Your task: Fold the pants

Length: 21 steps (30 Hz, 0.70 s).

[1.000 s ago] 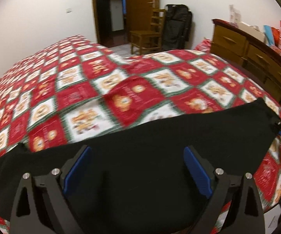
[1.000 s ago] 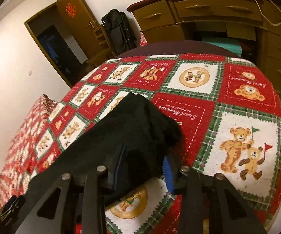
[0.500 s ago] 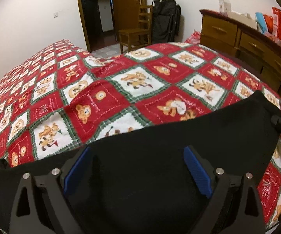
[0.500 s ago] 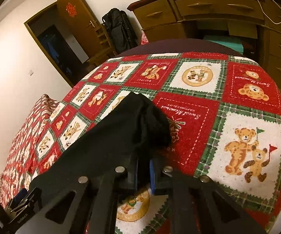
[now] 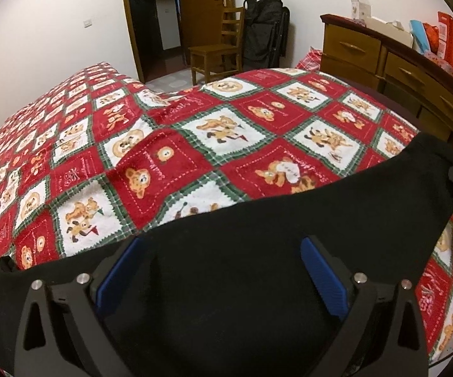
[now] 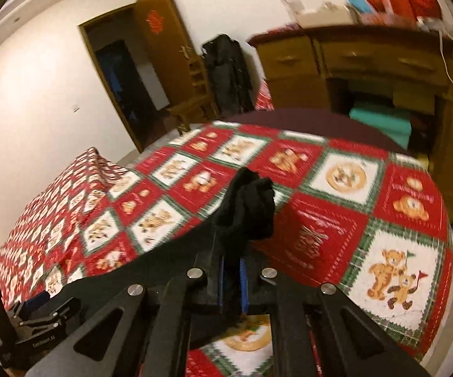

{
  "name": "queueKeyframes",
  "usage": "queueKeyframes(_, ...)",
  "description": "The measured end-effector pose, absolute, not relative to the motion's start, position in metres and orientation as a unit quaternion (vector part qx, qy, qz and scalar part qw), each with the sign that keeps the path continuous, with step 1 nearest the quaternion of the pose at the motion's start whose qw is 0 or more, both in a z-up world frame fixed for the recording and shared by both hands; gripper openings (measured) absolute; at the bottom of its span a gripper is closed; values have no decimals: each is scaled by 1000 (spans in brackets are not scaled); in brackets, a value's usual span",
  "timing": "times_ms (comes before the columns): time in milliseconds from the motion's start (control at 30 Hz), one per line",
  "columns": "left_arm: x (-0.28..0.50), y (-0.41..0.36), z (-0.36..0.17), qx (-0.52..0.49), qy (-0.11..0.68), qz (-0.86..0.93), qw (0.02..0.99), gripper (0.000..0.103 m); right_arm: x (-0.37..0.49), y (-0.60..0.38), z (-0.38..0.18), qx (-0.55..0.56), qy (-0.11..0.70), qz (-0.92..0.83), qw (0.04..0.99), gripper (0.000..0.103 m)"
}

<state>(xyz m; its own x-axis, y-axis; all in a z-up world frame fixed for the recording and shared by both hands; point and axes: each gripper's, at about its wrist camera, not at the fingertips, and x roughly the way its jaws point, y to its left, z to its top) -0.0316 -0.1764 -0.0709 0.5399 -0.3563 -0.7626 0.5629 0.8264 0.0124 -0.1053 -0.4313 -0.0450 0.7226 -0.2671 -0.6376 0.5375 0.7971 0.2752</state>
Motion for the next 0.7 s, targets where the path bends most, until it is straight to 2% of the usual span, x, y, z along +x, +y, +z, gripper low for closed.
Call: queueKeyframes(700, -4, -88, -59, 132, 395, -190, 889, 102, -79, -304, 5, 132, 268, -84, 951, 7)
